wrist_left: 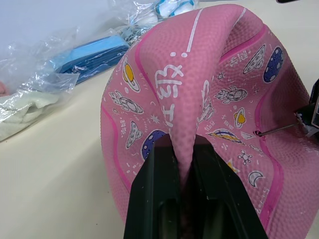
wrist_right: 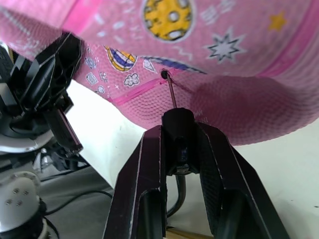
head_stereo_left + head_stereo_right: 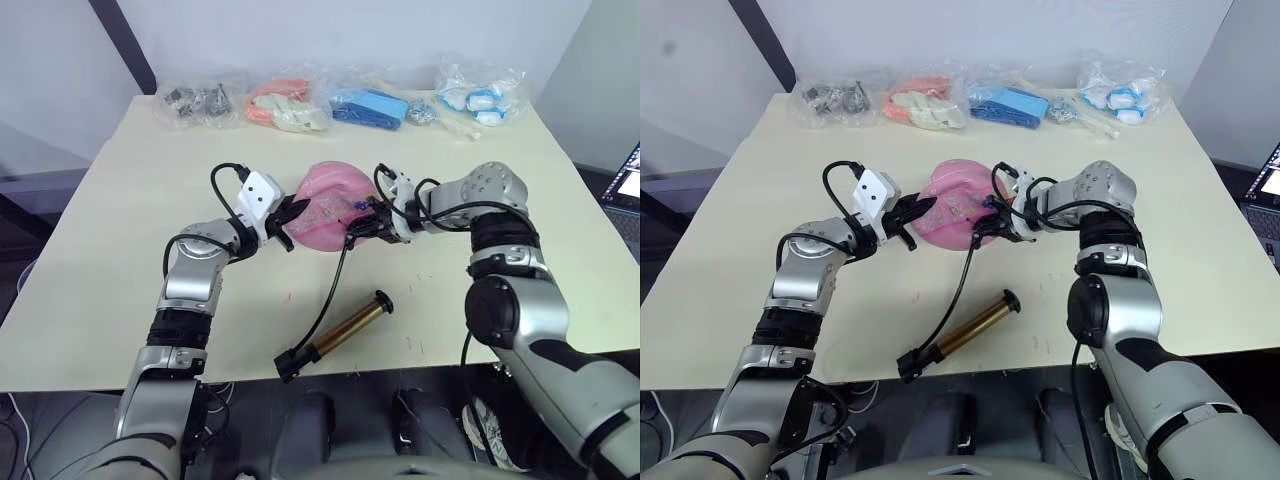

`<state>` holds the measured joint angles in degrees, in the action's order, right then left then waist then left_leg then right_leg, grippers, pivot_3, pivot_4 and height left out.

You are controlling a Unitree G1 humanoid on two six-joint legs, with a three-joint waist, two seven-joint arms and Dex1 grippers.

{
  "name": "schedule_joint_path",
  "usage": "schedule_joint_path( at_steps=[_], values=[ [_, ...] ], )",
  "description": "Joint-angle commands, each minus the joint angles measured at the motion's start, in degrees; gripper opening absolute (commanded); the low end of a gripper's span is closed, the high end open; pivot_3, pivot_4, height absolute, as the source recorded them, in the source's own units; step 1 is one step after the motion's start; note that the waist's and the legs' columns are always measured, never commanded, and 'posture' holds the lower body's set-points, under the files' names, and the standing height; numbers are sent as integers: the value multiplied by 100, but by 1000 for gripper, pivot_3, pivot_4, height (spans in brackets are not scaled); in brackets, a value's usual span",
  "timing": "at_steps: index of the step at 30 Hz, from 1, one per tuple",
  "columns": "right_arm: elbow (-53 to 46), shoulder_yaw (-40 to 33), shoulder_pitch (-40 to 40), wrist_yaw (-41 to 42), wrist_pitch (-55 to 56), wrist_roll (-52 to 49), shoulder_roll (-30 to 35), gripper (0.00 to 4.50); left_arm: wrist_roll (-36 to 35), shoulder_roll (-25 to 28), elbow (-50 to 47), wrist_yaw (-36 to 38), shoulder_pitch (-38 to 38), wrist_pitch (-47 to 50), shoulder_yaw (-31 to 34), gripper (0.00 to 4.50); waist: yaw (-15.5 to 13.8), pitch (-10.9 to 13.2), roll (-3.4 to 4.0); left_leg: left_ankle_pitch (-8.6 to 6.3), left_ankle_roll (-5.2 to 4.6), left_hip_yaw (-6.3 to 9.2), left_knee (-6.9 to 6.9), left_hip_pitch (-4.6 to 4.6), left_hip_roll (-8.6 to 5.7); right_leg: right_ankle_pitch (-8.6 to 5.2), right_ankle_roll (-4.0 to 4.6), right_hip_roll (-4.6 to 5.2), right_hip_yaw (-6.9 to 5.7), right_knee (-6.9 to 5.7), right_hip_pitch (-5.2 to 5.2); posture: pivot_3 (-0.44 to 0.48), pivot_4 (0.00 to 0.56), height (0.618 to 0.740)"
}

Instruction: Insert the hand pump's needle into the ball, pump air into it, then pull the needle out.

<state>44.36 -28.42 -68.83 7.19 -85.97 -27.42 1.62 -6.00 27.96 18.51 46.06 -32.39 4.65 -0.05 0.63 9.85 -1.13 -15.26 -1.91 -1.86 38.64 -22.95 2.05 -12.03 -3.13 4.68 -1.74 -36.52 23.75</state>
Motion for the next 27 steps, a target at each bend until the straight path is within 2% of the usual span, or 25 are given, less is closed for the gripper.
schedule_joint_path(
  at_steps=[1,14,27],
  values=[
    [213,-361,-186,-401,161,22,-51,359,90,-101,52,141,201,98,-327,33,1,0,0,0,0,0,0,0,0,0,0,0,0,0,0,0,150,740],
    [881,-1628,-608,-1676,637,-340,-219,359,60,-153,24,136,239,191,-326,33,27,-2,2,0,0,-1,-2,6,3,0,0,-2,2,0,-3,0,150,740],
    [1222,-1985,-844,-2258,1229,-887,-304,359,2,-246,-190,210,353,485,-349,33,63,-2,3,0,0,1,-6,11,6,0,0,-4,7,0,-3,0,150,740]
  ],
)
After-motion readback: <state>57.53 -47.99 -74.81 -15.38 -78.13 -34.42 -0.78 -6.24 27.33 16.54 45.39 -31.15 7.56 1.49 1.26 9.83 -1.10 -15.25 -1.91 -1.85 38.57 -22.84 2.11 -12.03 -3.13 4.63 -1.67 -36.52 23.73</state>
